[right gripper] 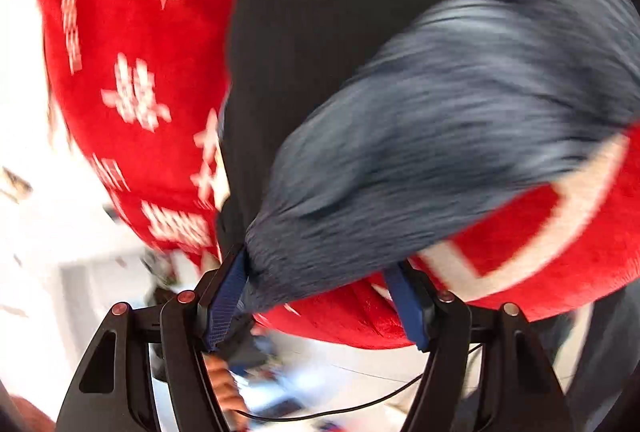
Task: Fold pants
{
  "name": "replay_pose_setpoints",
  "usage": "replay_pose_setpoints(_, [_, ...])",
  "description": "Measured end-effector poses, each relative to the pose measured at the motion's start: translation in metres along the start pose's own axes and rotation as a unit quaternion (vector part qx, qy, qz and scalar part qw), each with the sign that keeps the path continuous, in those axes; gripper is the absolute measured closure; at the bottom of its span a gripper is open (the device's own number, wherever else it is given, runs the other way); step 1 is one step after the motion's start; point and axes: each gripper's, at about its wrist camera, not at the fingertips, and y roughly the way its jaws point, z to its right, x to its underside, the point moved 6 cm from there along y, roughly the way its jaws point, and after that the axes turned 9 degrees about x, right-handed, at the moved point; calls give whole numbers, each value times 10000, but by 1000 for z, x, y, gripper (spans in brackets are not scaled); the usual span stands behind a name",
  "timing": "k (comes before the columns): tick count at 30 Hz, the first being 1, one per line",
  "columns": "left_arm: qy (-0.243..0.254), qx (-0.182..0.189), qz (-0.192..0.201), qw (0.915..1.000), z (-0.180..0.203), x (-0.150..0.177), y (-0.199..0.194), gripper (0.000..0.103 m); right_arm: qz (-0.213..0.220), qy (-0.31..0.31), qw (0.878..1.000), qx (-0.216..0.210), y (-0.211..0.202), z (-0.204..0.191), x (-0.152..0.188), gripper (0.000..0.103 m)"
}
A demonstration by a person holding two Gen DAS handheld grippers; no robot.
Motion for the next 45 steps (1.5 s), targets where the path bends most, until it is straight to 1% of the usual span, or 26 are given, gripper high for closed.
replay_pose_setpoints(2, [73,-65,-38,9999,3,-3,-1,69,177,537,9970,-525,-11,6,-8,39])
replay_pose_setpoints(3, [108,-86,-50,9999,3,-4,-3,69,267,823,9943,-623,-18,9,-12,61])
replay_pose_setpoints(4, [146,-93,-58,9998,4,-3,-6,74,306,944,9930,-638,-22,9,-14,84])
replay_pose_setpoints(6, [265,-186,-74,9994,10,-6,-9,77,382,906,9942,-425,-32,-1,-17,91])
replay_pose_setpoints(7, [333,-233,-55,9992,15,-9,-12,77,376,590,9974,-200,-38,-13,-19,92])
replay_pose_setpoints(9, [420,-271,-20,9987,25,-16,-18,77,367,-216,9988,257,-47,-46,-23,92])
replay_pose_setpoints(11, [517,-279,51,9983,37,-26,-23,77,366,-1002,9920,672,-50,-85,-29,93])
replay_pose_setpoints(15, [653,-282,333,9969,71,-64,-25,77,243,-1960,9744,1075,-51,-139,-63,93])
replay_pose_setpoints(17, [676,-301,441,9963,83,-84,-19,77,181,-2382,9621,1316,-44,-163,-94,92])
replay_pose_setpoints(22, [742,-640,623,9932,101,-150,18,77,-154,-2593,9509,1682,1,-196,-180,91])
replay_pose_setpoints(24, [686,-850,655,9919,97,-175,38,76,-284,-2639,9456,1879,18,-191,-198,90])
replay_pose_setpoints(25, [666,-997,694,9904,92,-188,49,73,-415,-2649,9418,2027,35,-189,-216,89])
replay_pose_setpoints(27, [609,-1366,852,9851,81,-212,68,58,-533,-2631,9381,2187,57,-184,-236,88])
replay_pose_setpoints(29, [367,-1506,816,9845,66,-227,82,56,-772,-2551,9346,2356,82,-171,-255,88])
replay_pose_setpoints(32, [81,-1560,683,9854,58,-237,87,56,-1080,-2208,9418,2293,99,-157,-273,88])
replay_pose_setpoints(33, [120,-1617,691,9843,61,-237,82,56,-1166,-2099,9457,2192,98,-157,-273,85])
replay_pose_setpoints(34, [214,-1722,739,9820,66,-236,73,47,-1294,-2052,9482,2053,94,-160,-271,77])
replay_pose_setpoints(35, [288,-1916,851,9773,69,-235,61,25,-1307,-2082,9486,1993,88,-163,-270,69])
replay_pose_setpoints(36, [363,-2102,1035,9715,72,-233,48,19,-1265,-2155,9483,1958,81,-168,-267,49])
replay_pose_setpoints(37, [425,-2170,1143,9685,75,-230,39,18,-1193,-2273,9477,1898,72,-176,-262,38])
replay_pose_setpoints(40, [653,-2388,1126,9623,80,-219,26,18,-1072,-2865,9323,1928,52,-200,-240,37])
replay_pose_setpoints(41, [716,-2432,1061,9615,80,-216,30,18,-1065,-3209,9200,1983,48,-207,-229,37])
replay_pose_setpoints(42, [804,-2483,934,9608,79,-212,39,18,-1048,-3386,9124,2048,47,-210,-222,41])
replay_pose_setpoints(43, [865,-2572,797,9592,78,-208,51,18,-1037,-3636,8997,2183,50,-212,-216,50])
replay_pose_setpoints(44, [926,-2649,668,9575,76,-207,67,18,-1053,-3892,8836,2380,58,-211,-213,54])
replay_pose_setpoints(45, [981,-2683,617,9564,74,-205,78,18,-1065,-4002,8738,2549,65,-208,-214,60])
